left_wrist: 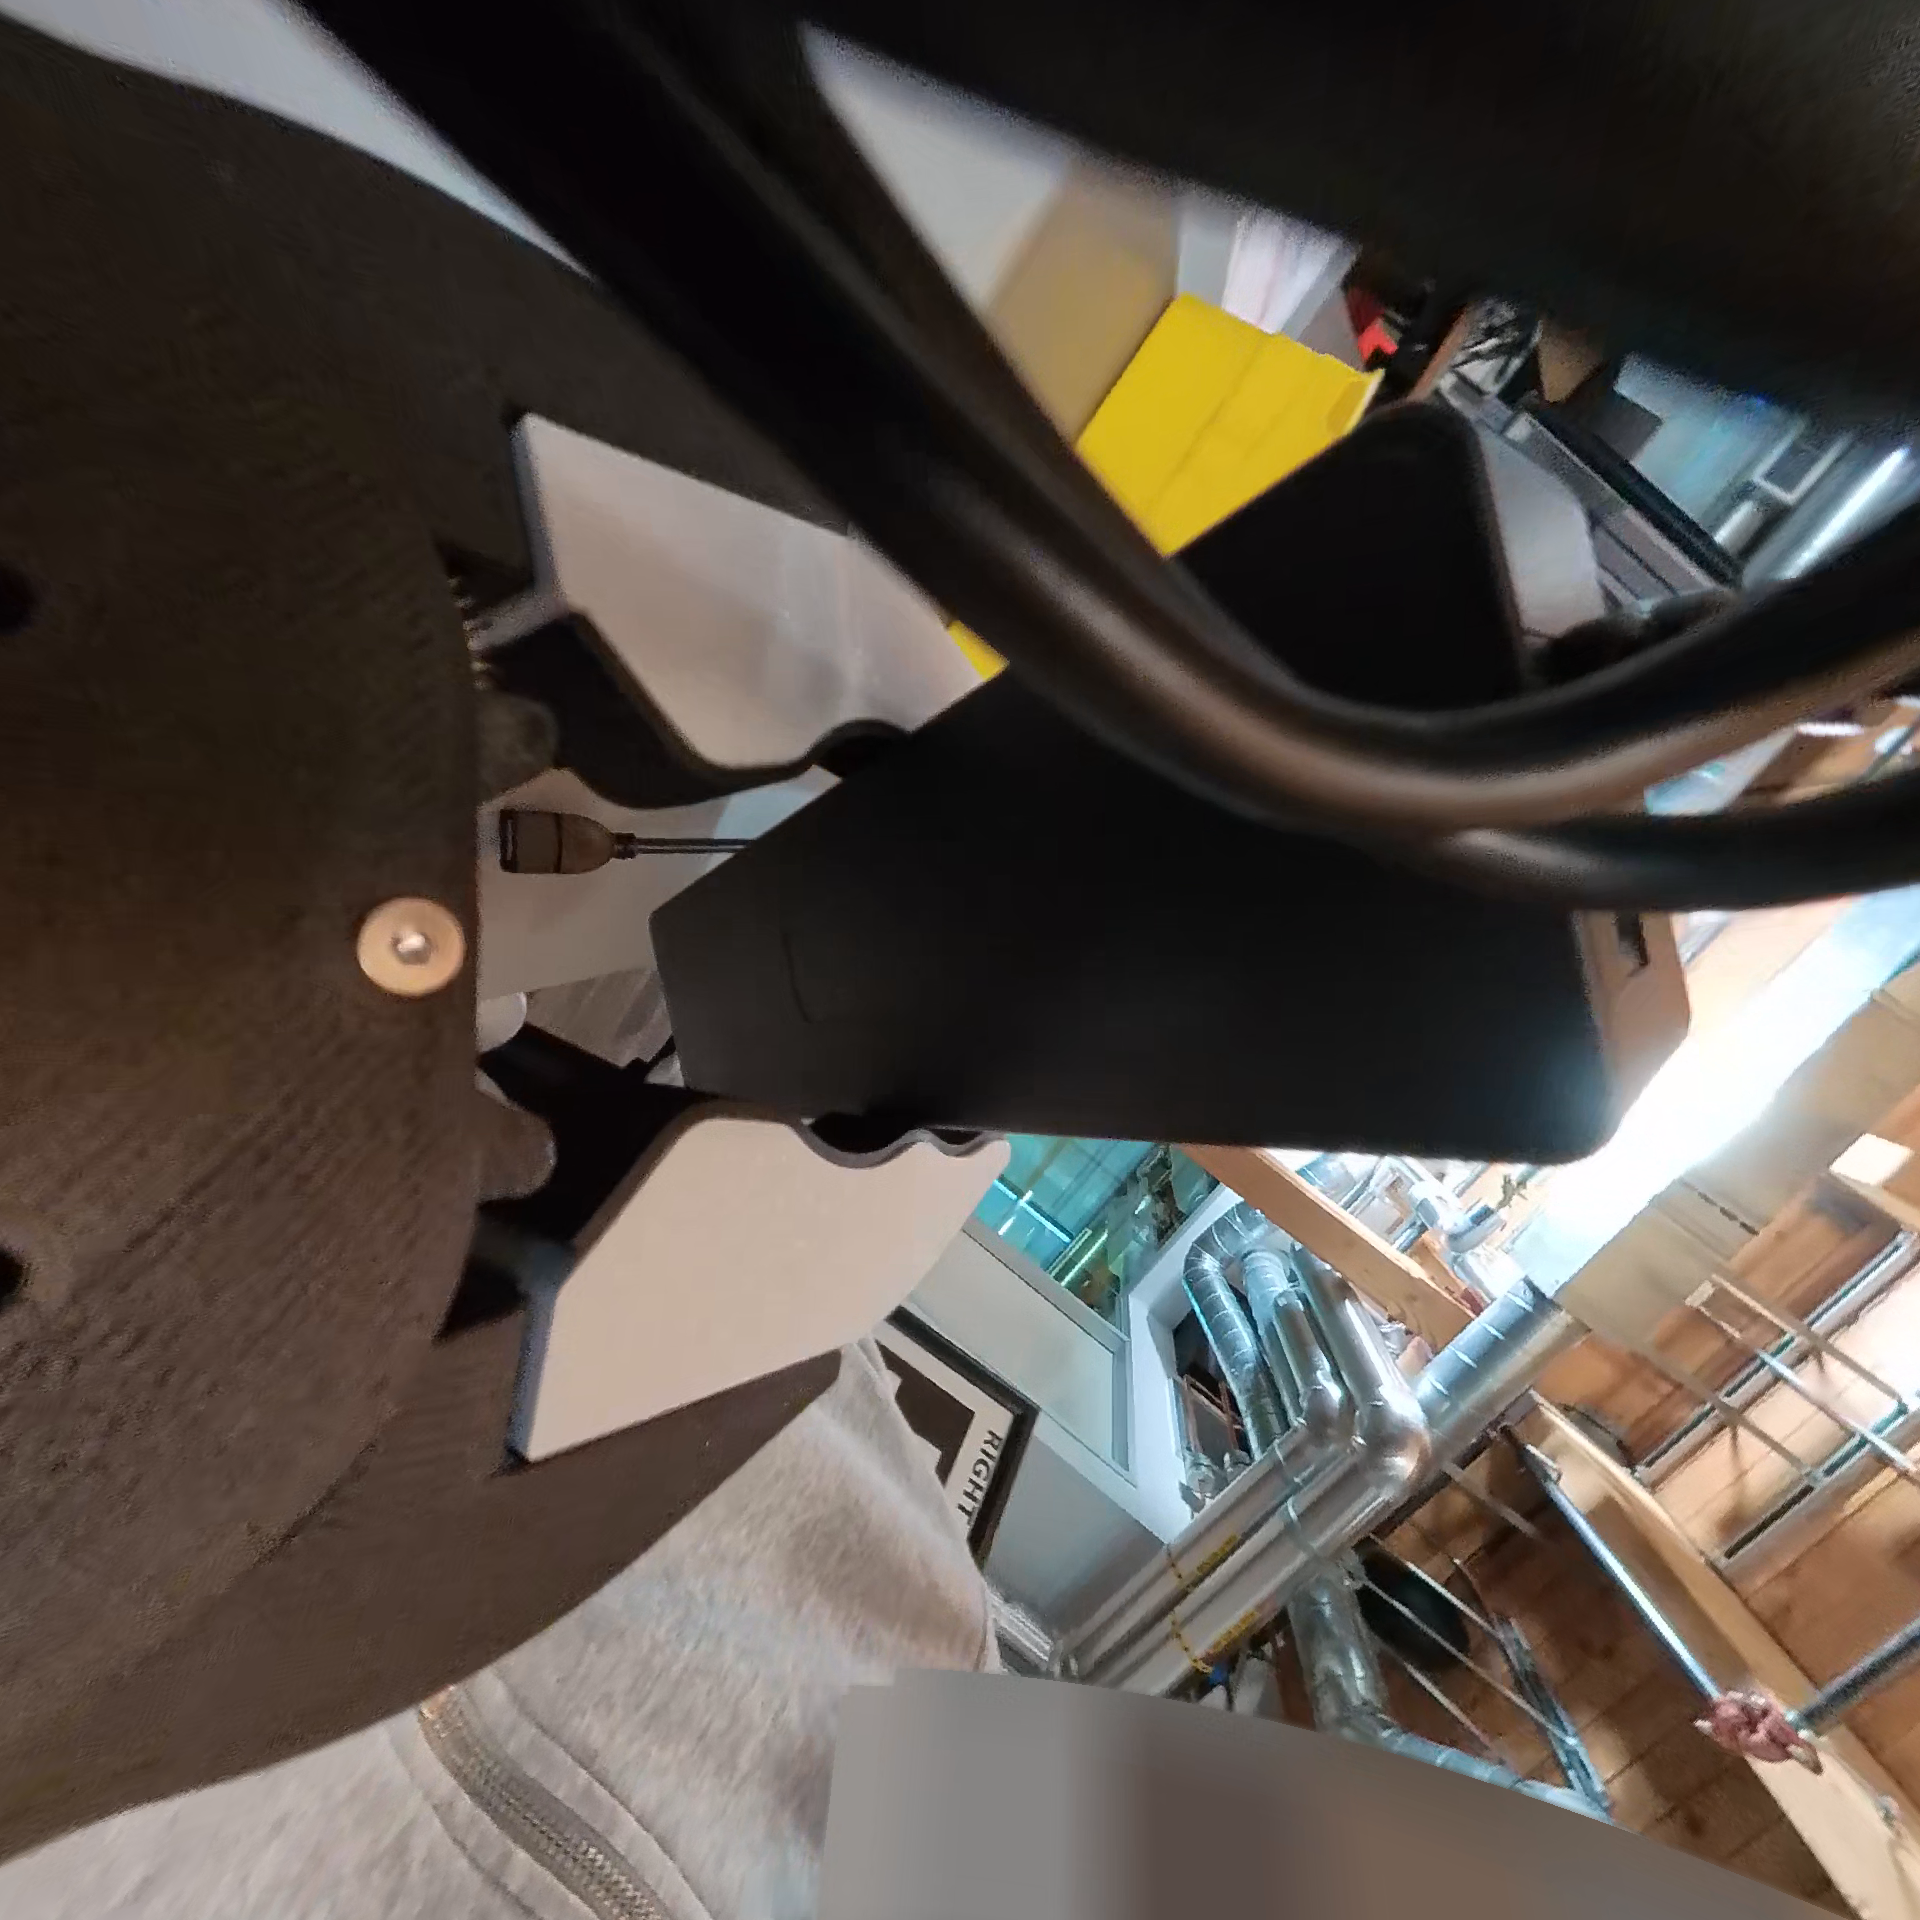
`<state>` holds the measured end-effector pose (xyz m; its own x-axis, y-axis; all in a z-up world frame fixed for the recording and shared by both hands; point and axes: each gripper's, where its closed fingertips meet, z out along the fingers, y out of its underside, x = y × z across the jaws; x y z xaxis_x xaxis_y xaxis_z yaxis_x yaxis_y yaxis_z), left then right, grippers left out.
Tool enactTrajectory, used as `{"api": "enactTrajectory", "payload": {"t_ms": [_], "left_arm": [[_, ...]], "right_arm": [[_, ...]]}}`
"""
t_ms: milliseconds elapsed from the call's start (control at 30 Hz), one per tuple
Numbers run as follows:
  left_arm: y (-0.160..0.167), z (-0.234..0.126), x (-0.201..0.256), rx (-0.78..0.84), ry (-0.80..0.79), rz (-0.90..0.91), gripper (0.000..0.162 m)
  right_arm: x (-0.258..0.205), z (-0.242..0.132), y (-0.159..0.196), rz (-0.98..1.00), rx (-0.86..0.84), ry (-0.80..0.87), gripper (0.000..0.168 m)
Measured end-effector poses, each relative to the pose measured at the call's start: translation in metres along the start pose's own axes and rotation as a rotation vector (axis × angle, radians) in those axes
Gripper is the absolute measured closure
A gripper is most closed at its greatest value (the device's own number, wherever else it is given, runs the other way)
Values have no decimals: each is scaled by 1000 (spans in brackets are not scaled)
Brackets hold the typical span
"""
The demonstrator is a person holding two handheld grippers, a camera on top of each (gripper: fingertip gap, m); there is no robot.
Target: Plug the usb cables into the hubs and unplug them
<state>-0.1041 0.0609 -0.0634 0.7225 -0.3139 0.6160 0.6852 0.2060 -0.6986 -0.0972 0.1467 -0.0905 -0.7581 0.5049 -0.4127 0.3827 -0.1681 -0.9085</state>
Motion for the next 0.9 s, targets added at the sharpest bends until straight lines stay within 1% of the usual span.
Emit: {"api": "enactTrajectory", "payload": {"t_ms": [67, 167, 267, 367, 667, 767, 900], "left_arm": [[3, 0, -5, -6, -17, -53, 98], [7, 1, -10, -22, -31, -100, 98], [12, 1, -12, -37, -40, -107, 98], [16, 2, -11, -47, -34, -126, 98], [32, 13, -4, -72, 7, -185, 98], [31, 13, -1, -68, 14, -170, 98], [29, 11, 1, -68, 22, -137, 98]], "right_arm": [[6, 3, 8, -94, -62, 64, 162], [7, 11, 23, -230, -170, 109, 162], [3, 22, 37, -311, -253, 118, 156], [3, 29, 43, -367, -293, 136, 152], [-7, 58, 44, -341, -262, 89, 159], [-13, 59, 41, -340, -240, 66, 161], [-20, 53, 25, -340, -151, 44, 162]]}}
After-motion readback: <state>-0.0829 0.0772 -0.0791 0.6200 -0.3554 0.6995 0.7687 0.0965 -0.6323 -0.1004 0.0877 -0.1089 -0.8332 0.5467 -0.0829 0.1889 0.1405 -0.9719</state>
